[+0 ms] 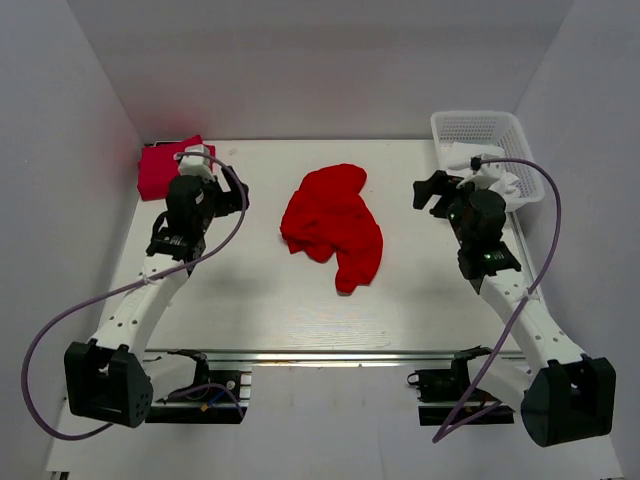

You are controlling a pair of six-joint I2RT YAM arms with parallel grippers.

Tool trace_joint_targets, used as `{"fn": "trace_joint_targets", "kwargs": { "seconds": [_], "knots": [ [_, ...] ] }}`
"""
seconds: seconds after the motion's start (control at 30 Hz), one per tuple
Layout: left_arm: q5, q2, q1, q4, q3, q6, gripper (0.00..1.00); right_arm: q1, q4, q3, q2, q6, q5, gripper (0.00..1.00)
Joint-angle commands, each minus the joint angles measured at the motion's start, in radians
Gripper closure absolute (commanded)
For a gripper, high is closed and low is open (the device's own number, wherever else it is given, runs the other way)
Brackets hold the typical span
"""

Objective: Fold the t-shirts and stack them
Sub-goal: Flatten out the tshirt

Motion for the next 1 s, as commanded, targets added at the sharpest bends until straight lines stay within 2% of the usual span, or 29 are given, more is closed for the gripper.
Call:
{"fn": "trace_joint_targets", "kwargs": {
  "seconds": [0.0,0.07,0.1,0.2,0.37,0.57,0.73,0.83,0.9,0.97],
  "knots": [
    [0.2,0.046,0.002,-0.002,-0.01,0.0,0.01,0.005,-0.091,0.086,0.069,-0.039,-0.07,0.1],
    [0.274,0.118,-0.012,0.02,-0.01,-0.008,0.01,0.005,-0.134,0.16,0.105,-0.063,-0.099,0.1],
    [0.397,0.148,-0.012,0.029,-0.01,0.008,0.01,0.003,-0.198,0.179,0.138,-0.08,-0.147,0.1],
    [0.535,0.274,-0.021,0.04,0.0,0.017,0.03,0.017,-0.26,0.245,0.234,-0.07,-0.168,0.1],
    [0.535,0.395,-0.09,0.029,0.023,0.026,0.08,0.045,-0.322,0.313,0.355,-0.082,-0.163,0.1],
    [0.428,0.53,-0.175,0.002,0.089,0.026,0.16,0.077,-0.331,0.388,0.496,-0.094,-0.085,0.1],
    [0.394,0.624,-0.214,-0.029,0.141,0.016,0.23,0.1,-0.401,0.566,0.672,-0.106,-0.07,0.1],
    [0.362,0.673,-0.233,-0.038,0.184,0.015,0.27,0.105,-0.368,0.662,0.778,-0.07,-0.085,0.1],
    [0.348,0.693,-0.244,-0.038,0.197,0.005,0.34,0.112,-0.375,0.711,0.87,-0.048,-0.085,0.1],
    [0.322,0.708,-0.244,-0.047,0.206,0.005,0.47,0.112,-0.377,0.814,0.945,-0.033,-0.07,0.1]
  ]
}}
